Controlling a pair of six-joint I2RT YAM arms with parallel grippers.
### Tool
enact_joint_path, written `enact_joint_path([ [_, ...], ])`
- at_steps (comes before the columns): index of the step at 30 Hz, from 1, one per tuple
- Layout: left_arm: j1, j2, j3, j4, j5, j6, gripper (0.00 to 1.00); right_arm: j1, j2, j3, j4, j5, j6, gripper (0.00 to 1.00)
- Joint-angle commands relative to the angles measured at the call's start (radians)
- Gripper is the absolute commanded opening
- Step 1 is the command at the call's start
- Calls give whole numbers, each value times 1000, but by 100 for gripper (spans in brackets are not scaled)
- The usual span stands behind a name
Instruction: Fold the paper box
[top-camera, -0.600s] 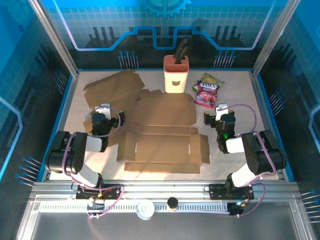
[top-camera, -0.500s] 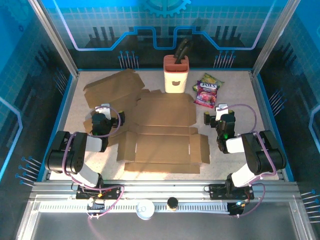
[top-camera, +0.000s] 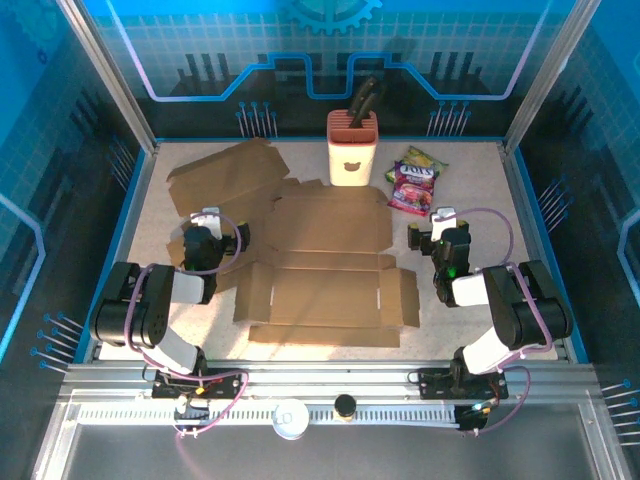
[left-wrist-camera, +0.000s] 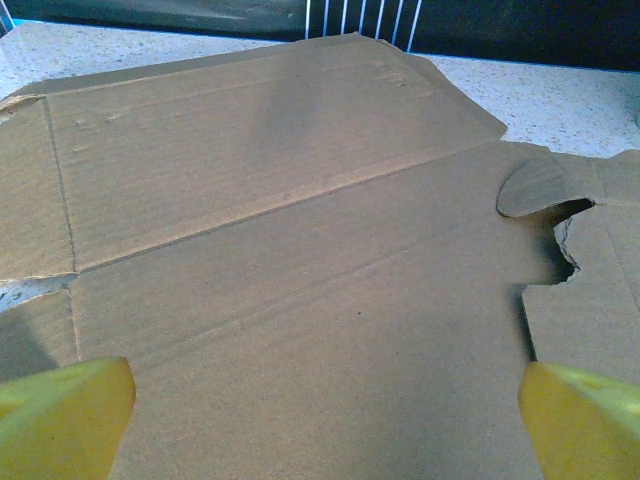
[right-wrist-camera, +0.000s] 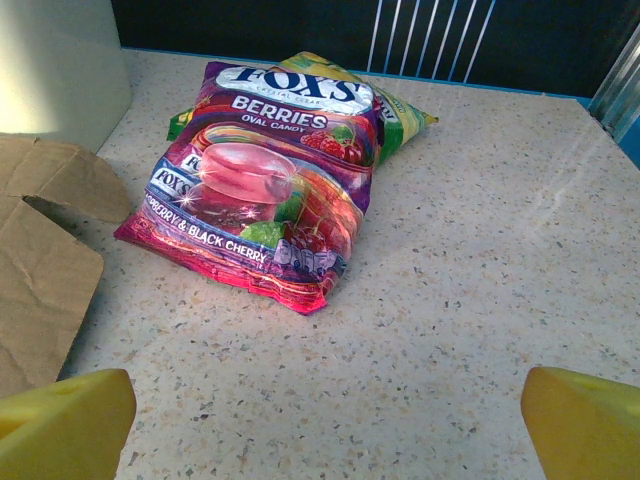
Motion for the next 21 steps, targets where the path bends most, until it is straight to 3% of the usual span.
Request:
enact_joint_path([
  [1, 2, -11, 18, 5, 22, 18, 99, -17, -17, 20, 0, -4, 11, 100],
  [10, -5, -20, 0, 35, 8, 23, 99, -10, -24, -9, 46, 15, 7, 100],
  [15, -98, -172, -99, 95, -169, 85, 99, -21, -54, -81, 150, 19, 32, 100],
  [21, -187, -187, -123, 163, -273, 165, 99, -10, -59, -125, 241, -1, 2, 100],
])
